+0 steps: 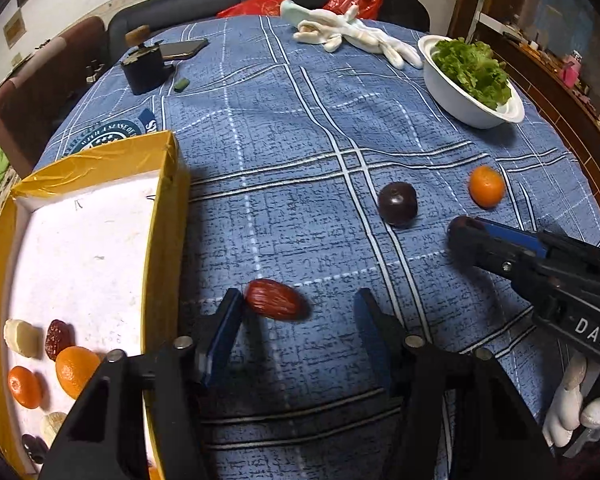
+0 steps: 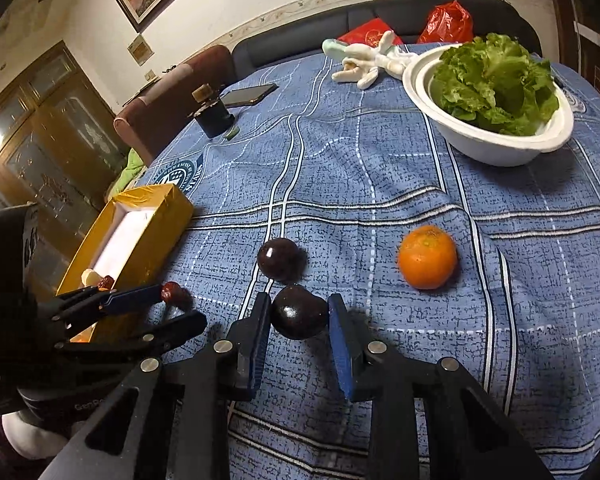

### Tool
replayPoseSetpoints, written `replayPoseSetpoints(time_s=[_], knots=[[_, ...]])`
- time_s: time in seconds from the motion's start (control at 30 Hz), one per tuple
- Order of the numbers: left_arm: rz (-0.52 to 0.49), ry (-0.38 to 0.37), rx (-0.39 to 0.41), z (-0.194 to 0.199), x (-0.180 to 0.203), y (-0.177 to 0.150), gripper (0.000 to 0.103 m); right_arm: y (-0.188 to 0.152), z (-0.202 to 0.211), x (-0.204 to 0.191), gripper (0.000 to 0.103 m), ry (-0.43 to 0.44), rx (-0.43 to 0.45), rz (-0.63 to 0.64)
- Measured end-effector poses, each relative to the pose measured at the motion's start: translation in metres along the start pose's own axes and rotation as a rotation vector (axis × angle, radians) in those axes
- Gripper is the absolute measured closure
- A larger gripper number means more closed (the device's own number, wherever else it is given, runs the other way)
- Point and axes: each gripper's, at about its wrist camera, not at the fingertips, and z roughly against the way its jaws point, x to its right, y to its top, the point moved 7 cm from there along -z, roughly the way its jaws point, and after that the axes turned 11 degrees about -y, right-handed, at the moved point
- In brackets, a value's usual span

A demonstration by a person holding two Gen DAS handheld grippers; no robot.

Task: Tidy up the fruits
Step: 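Grasp a dark plum with the right gripper while the left gripper grasps a red jujube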

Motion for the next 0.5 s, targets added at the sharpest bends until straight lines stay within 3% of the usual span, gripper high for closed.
replayPoseSetpoints(time_s=[0.03,0.07,0.23,0.3,0.33,0.4,0.5], knots=[[-0.006,-0.025,-0.002,0.0,0.003,-0.001,0.081,-0.001,-0.001,0.001,0.071,0.001,-0.005,-0.004],[0.001,-0.056,-0.016,0.0,0.006,-0.004,0.086,-0.001,-0.002,0.002,0.071,0.0,-0.011,-0.009],[0.015,-0.112,-0.011,0.008,0.016,-0.015,0.086,-0.003,-0.002,0.003,0.071,0.006,-0.018,-0.018],[0.006,-0.114,0.014,0.014,0.019,-0.012,0.079,-0.003,0.0,0.002,0.071,0.009,-0.014,-0.015],[-0.003,-0.102,0.024,0.014,0.02,-0.01,0.064,-0.003,0.0,0.001,0.071,0.011,-0.013,-0.015],[-0.007,-0.076,0.04,0.014,0.019,-0.005,0.051,-0.003,0.0,0.002,0.071,0.01,-0.015,-0.015],[-0.025,-0.057,0.045,0.007,0.023,0.001,0.051,-0.004,-0.001,0.004,0.071,0.008,-0.019,-0.024]])
